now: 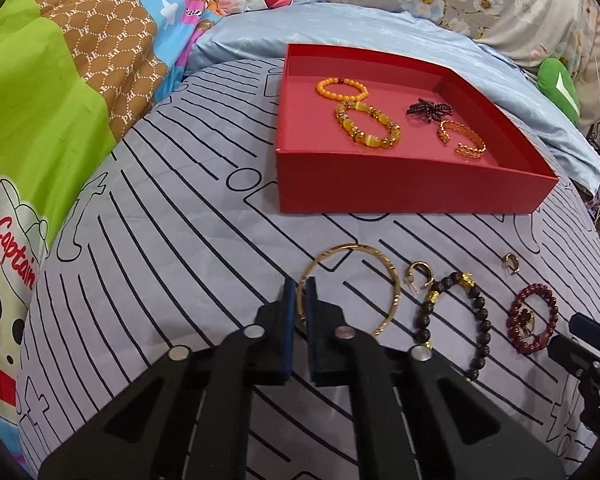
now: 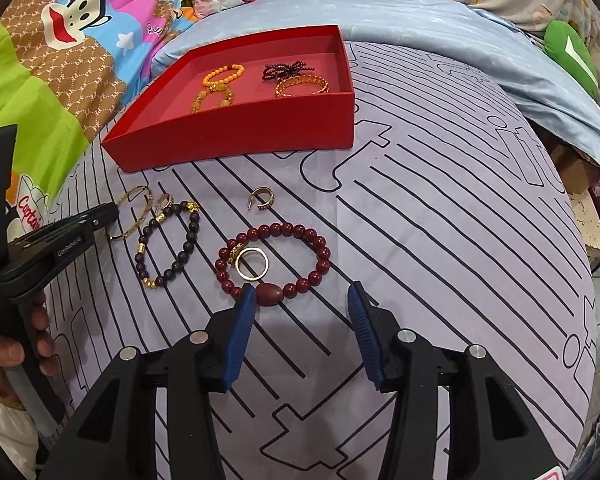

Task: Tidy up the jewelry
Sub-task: 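Withdraw both tools and grasp the thin gold bangle with the left tool, then grasp the red bead bracelet with the right tool while the left holds the bangle, then lift and carry both held pieces over the red tray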

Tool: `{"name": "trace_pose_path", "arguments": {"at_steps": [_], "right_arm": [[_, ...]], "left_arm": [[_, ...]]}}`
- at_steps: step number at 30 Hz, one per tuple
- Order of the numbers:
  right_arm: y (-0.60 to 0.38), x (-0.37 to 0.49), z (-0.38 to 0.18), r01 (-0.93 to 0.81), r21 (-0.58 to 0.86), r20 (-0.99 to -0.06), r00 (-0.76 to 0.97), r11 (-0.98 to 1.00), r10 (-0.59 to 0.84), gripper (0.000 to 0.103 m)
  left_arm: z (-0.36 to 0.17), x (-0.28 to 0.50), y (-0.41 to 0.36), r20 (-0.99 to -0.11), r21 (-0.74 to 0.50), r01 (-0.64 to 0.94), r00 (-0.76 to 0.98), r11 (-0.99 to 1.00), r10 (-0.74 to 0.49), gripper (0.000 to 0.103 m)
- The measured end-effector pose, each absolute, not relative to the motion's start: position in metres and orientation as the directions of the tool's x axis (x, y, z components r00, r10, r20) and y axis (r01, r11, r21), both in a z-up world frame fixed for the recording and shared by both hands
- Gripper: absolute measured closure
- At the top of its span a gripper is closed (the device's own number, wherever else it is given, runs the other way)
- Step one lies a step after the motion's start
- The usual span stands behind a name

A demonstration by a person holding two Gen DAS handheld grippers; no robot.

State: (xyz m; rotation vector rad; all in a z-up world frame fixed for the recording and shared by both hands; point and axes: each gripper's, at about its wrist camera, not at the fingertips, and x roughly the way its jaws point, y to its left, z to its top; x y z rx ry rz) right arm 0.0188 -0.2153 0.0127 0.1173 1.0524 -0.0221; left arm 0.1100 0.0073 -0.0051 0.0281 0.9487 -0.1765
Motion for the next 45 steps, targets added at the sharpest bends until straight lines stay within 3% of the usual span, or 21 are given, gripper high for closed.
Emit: {"name": "trace_pose_path", "arguments": {"at_steps": [19, 25, 27, 30, 45], "right_arm": [[-0.22, 0.04, 0.008, 0.088, 0.081, -0.865, 0.501, 0.993, 0.026, 0.06], [-0.218, 0.045, 0.003, 0.08, 0.039, -0.867, 0.499, 0.996, -0.006, 0.073], [-0.215, 0.046, 0.002, 0.069, 0.012, -0.865, 0.501, 0.998, -0.024, 0.086], [-0.211, 0.047, 0.002, 0.053, 0.0, -0.863, 0.505, 0.999, -0.027, 0.095], [-0.203, 0.028, 0.047, 0.008, 0.03, -0.819, 0.573, 1.0, 0.02, 0.095]], "left_arm": [[0.003, 0.094, 0.022, -0.814, -0.078, 0.172, 0.557, 0.982, -0.163, 0.101], [-0.003, 0.092, 0.023, -0.824, -0.079, 0.17, 0.544, 0.982, -0.16, 0.101], [-0.004, 0.092, 0.021, -0.825, -0.076, 0.171, 0.543, 0.982, -0.158, 0.101], [-0.004, 0.091, 0.021, -0.825, -0.078, 0.173, 0.542, 0.982, -0.161, 0.101], [0.032, 0.075, 0.007, -0.802, -0.094, 0.245, 0.555, 0.965, -0.22, 0.103]]}}
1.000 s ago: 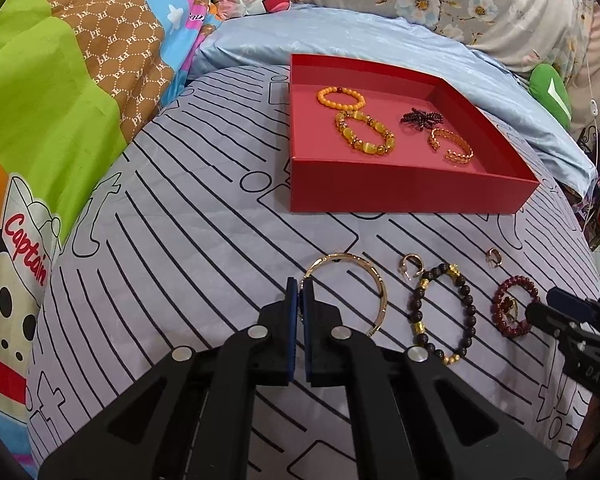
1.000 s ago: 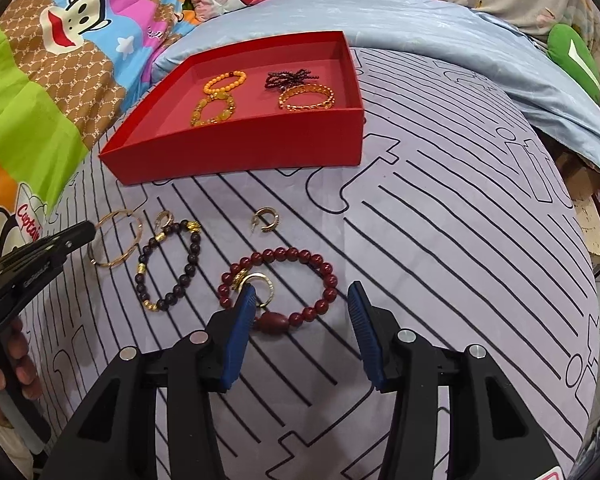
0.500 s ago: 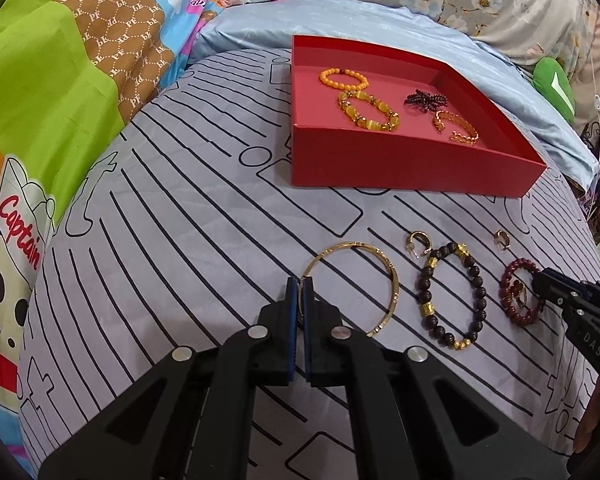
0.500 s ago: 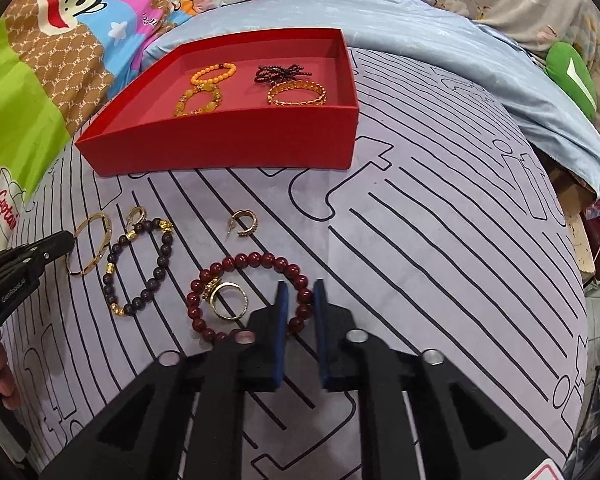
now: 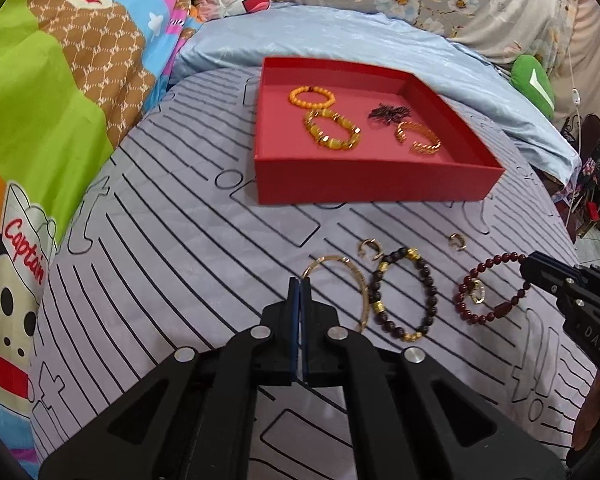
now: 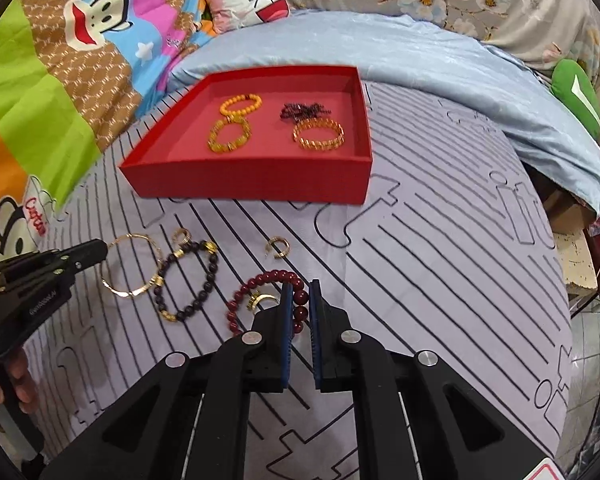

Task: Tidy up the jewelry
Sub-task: 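Lift and carry both held pieces over the red tray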

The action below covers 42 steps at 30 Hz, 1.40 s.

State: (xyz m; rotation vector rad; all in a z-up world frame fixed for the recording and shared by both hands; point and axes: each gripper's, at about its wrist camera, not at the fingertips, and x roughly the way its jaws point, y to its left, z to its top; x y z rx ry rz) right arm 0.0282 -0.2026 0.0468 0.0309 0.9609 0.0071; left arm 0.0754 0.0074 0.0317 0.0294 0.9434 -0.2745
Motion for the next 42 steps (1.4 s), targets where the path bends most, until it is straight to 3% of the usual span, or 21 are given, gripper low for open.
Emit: {"name": "trace_pose_path", "arguments": {"at_steps": [8, 14, 16, 17, 25, 33, 36, 42], "right_arm": [[-0.196, 0.028, 0.091, -0.039, 0.025, -0.769, 0.638, 0.999, 0.044, 0.095], [-0.203, 0.027, 0.097, -0.023, 0.038, -0.761, 0.648, 0.999, 0.044, 0.095], [-0.204, 0.027, 0.092, -0.018, 0.047, -0.768, 0.639, 0.999, 0.047, 0.095], [-0.205, 0.026, 0.089, -0.016, 0.051, -0.771, 0.635, 0.999, 0.05, 0.095], [-0.208, 0.024, 0.078, -0.001, 0.085, -0.789, 0.611, 0.996, 0.068, 0.095], [-0.208, 0.025, 0.075, -0.001, 0.09, -0.793, 0.605, 0.996, 0.072, 0.095], [-0.206, 0.026, 0.074, -0.002, 0.09, -0.795, 0.603, 0.996, 0.073, 0.095], [-0.205, 0.027, 0.074, -0.005, 0.09, -0.795, 0.602, 0.996, 0.075, 0.095]], "left_arm": [[0.078, 0.075, -0.003, -0.748, -0.092, 0.303, 0.608, 0.948, -0.267, 0.103], [0.061, 0.085, 0.006, -0.773, -0.104, 0.275, 0.582, 0.956, -0.252, 0.099], [0.045, 0.087, 0.009, -0.79, -0.11, 0.259, 0.563, 0.96, -0.243, 0.074], [0.036, 0.088, 0.009, -0.797, -0.103, 0.252, 0.557, 0.962, -0.231, 0.068], [0.006, 0.075, -0.005, -0.81, -0.045, 0.298, 0.548, 0.953, -0.21, 0.043], [-0.011, 0.071, -0.016, -0.815, -0.001, 0.309, 0.55, 0.951, -0.18, 0.04], [-0.01, 0.074, -0.016, -0.813, -0.009, 0.31, 0.551, 0.951, -0.187, 0.049], [-0.004, 0.079, -0.017, -0.818, -0.028, 0.317, 0.538, 0.948, -0.204, 0.05]]}}
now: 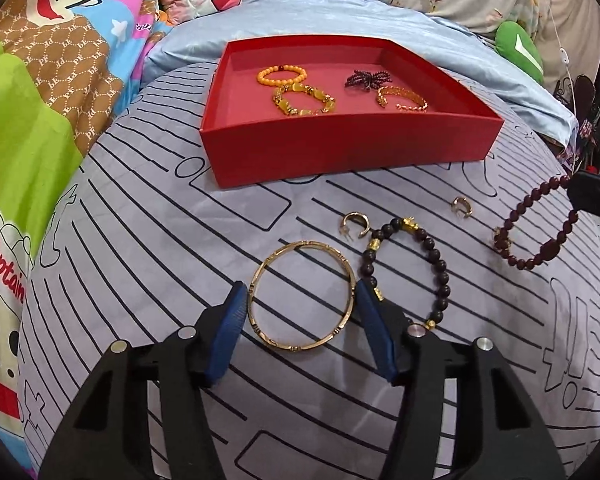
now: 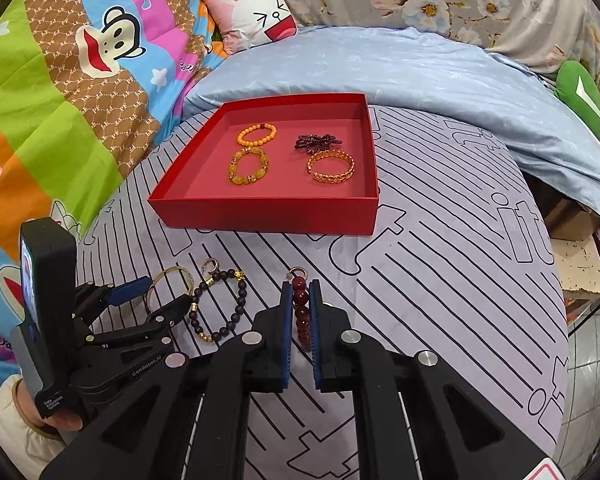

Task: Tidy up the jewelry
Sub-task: 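Lift and carry both held pieces over the red tray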

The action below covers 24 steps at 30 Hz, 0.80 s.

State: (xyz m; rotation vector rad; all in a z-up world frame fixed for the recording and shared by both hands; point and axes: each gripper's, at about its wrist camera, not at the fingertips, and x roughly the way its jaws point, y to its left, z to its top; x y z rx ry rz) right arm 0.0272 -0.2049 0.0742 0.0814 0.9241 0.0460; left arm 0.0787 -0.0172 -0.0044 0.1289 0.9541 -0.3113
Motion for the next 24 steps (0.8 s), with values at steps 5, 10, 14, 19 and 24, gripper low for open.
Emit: {"name": "trace_pose_path", "arguments": {"at_steps": [5, 10, 14, 19, 24], "right_arm": [[-0.205, 0.03, 0.082, -0.014, 0.099, -0.787, 0.611, 0.995, 0.087, 0.095], [-0.203, 0.042, 0.102, -0.046, 0.104, -0.765, 0.635, 0.994, 0.109, 0.095], [-0.195, 0.071, 0.124, -0.089, 0.11, -0.731, 0.667, 0.99, 0.141, 0.095], [-0.192, 0.114, 0.132, -0.104, 0.176, -0.719, 0.666, 0.979, 0.2, 0.095], [-0.196, 0.156, 0.105, -0.074, 0.244, -0.743, 0.626, 0.967, 0.236, 0.095]], "left_arm": [[0.018, 0.078, -0.014, -0.804, -0.061, 0.316, 0.546, 0.947, -0.234, 0.05], [0.062, 0.087, -0.013, -0.758, -0.094, 0.321, 0.59, 0.943, -0.276, 0.05], [0.094, 0.111, -0.015, -0.723, -0.114, 0.325, 0.621, 0.939, -0.303, 0.05], [0.108, 0.151, -0.03, -0.701, -0.098, 0.316, 0.651, 0.944, -0.29, 0.05], [0.083, 0.185, -0.045, -0.725, -0.09, 0.309, 0.631, 0.947, -0.275, 0.05]]}}
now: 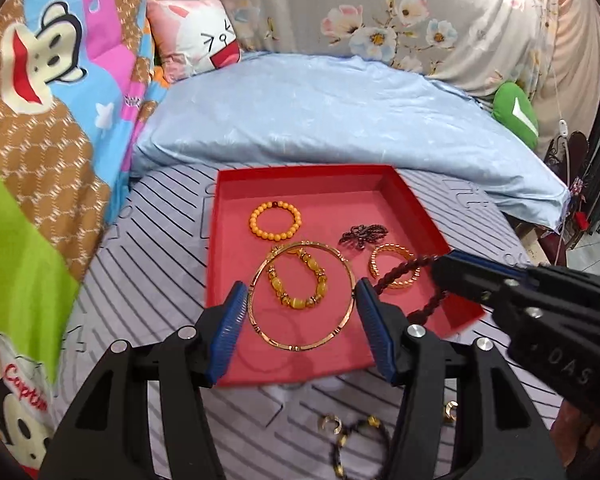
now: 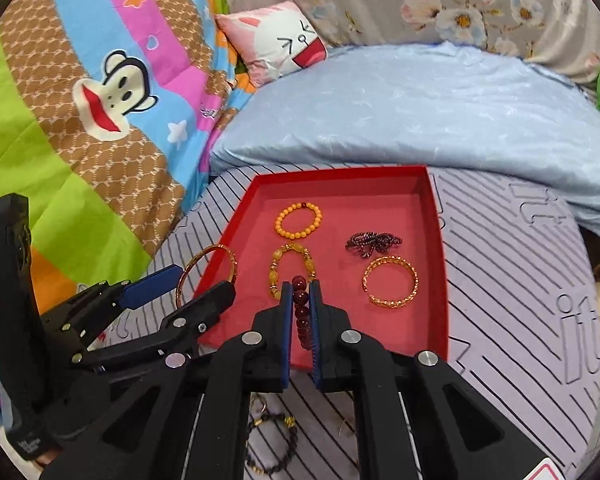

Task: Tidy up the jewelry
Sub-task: 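Lift and carry both held pieces over the red tray, then open both tools to release the bangle and red bracelet in the tray, then withdraw both tools from the tray toward the black bead bracelet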

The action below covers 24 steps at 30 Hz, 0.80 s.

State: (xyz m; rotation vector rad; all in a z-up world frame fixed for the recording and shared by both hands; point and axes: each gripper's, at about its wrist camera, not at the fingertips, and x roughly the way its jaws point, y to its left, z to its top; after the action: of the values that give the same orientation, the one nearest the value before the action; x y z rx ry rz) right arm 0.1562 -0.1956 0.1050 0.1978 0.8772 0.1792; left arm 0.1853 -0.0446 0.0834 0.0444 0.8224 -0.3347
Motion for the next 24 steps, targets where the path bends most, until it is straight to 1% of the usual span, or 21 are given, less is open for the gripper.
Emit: {"name": "trace_pose_path", "arguments": {"at_steps": [6, 9, 10, 12, 13, 14, 17, 18, 21, 24], "right_arm": [[-0.212, 0.178, 0.056, 0.002, 0.214, -0.811, 0.558, 0.977, 0.177, 0.095], [-0.219, 0.176, 0.047, 0.025, 0.185, -0.819, 0.557, 0.982, 0.141, 0.09], [-0.221, 0.175, 0.046, 0.031, 0.178, -0.819, 0.558, 0.984, 0.131, 0.089], [-0.224, 0.172, 0.047, 0.04, 0.172, -0.815, 0.567, 0.984, 0.119, 0.079], [-0.225, 0.17, 0.048, 0.042, 0.17, -0.811, 0.573, 0.985, 0.115, 0.077], [-0.226, 0.167, 0.05, 0.044, 0.167, -0.806, 0.581, 0.985, 0.111, 0.075], [-0.225, 0.158, 0.058, 0.039, 0.155, -0.792, 0.602, 0.987, 0.101, 0.073], [-0.224, 0.154, 0.061, 0.036, 0.149, -0.787, 0.609, 0.988, 0.097, 0.07], [-0.221, 0.144, 0.068, 0.026, 0.128, -0.778, 0.623, 0.991, 0.084, 0.065], [-0.217, 0.131, 0.072, 0.015, 0.111, -0.774, 0.628, 0.994, 0.077, 0.064]], "left_arm": [[0.041, 0.205, -0.054, -0.785, -0.076, 0.295, 0.571, 0.952, -0.24, 0.05], [0.031, 0.209, -0.053, -0.798, -0.079, 0.282, 0.557, 0.956, -0.23, 0.049], [0.028, 0.209, -0.053, -0.802, -0.08, 0.274, 0.553, 0.958, -0.225, 0.049], [0.025, 0.208, -0.051, -0.803, -0.08, 0.26, 0.555, 0.962, -0.216, 0.049], [0.025, 0.206, -0.051, -0.8, -0.081, 0.259, 0.559, 0.963, -0.217, 0.048], [0.025, 0.204, -0.05, -0.798, -0.079, 0.256, 0.563, 0.963, -0.215, 0.044], [0.028, 0.197, -0.049, -0.79, -0.066, 0.246, 0.579, 0.967, -0.201, 0.038], [0.029, 0.194, -0.048, -0.789, -0.066, 0.239, 0.582, 0.969, -0.198, 0.036], [0.032, 0.186, -0.044, -0.785, -0.076, 0.233, 0.585, 0.97, -0.202, 0.036], [0.034, 0.176, -0.04, -0.785, -0.072, 0.222, 0.589, 0.972, -0.193, 0.036]]}}
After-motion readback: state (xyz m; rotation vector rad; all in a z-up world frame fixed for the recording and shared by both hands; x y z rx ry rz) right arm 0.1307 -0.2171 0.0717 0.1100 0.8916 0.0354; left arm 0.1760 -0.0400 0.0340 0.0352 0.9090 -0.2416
